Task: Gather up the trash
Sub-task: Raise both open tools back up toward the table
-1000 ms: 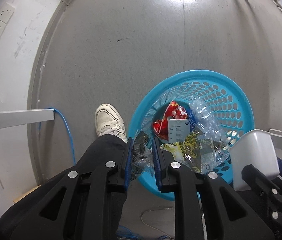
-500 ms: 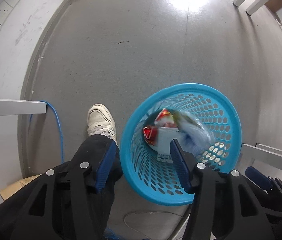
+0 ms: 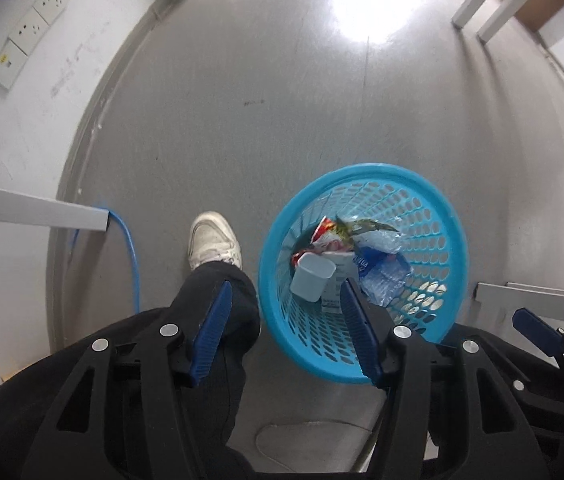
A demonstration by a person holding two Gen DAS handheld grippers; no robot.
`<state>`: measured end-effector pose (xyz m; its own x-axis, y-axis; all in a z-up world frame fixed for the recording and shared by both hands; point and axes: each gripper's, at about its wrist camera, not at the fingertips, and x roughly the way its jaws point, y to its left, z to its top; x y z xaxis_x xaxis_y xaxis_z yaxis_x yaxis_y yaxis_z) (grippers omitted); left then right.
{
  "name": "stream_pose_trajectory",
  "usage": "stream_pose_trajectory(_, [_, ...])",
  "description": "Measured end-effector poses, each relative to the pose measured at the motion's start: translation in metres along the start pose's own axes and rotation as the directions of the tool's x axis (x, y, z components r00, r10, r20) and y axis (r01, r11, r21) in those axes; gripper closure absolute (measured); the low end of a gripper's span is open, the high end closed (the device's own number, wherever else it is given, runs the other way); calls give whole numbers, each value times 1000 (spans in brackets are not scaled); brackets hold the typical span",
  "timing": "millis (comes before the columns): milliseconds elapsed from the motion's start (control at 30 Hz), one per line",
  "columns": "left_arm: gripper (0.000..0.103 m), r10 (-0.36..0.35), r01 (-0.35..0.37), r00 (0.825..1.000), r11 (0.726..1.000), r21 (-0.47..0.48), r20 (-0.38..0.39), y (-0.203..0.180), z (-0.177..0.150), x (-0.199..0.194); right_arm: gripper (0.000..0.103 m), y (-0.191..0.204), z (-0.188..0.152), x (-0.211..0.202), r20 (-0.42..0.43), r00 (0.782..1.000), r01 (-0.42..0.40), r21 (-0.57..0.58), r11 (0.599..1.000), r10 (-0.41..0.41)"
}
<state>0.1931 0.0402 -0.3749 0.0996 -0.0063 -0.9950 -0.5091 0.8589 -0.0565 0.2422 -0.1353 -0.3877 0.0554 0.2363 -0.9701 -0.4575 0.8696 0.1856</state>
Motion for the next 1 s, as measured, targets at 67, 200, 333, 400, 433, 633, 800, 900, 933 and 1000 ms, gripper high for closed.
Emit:
stream_pose_trajectory(67, [46, -19, 20, 1000, 1000, -20, 11, 7, -4, -8, 30, 0, -6, -14, 29, 999, -20, 2, 1000, 20])
stream_pose_trajectory(200, [46, -72, 72, 996, 997, -20, 44, 12, -15, -28, 30, 9, -21, -37, 75, 997, -9, -52, 999, 12])
stream_pose_trajectory(333, [35, -82, 75, 989, 995, 59, 124, 2, -38, -53, 28, 18, -32, -65, 126, 992, 9, -79, 997, 1])
stream_pose_trajectory(400, [35, -57, 41, 982, 995, 95, 182, -4, -50, -67, 25, 18, -38, -78, 145, 989, 1, -75, 997, 10])
stream_pose_trajectory(433, [34, -50, 29, 976, 994, 104, 212, -6, -54, -74, 25, 17, -41, -83, 143, 990, -8, -71, 997, 18])
stream_pose_trajectory(633, [18, -101, 51, 947, 984, 168, 304, -7, -75, -115, 22, 19, -70, -130, 212, 977, 41, -103, 994, -18])
stream_pose_trajectory(800, [15, -114, 62, 933, 985, 160, 341, 4, -94, -141, 18, 23, -103, -173, 297, 955, 34, -157, 987, 14])
stream_pose_trajectory(900, [7, -134, 66, 906, 982, 178, 402, 7, -112, -159, 14, 29, -122, -198, 348, 937, 38, -205, 978, 37])
stream_pose_trajectory(933, [6, -141, 68, 900, 980, 188, 413, 8, -118, -164, 13, 31, -127, -204, 364, 930, 42, -220, 975, 42])
stream_pose_trajectory(1000, [6, -160, 72, 888, 974, 214, 432, 10, -130, -174, 12, 36, -137, -221, 402, 914, 54, -249, 967, 52])
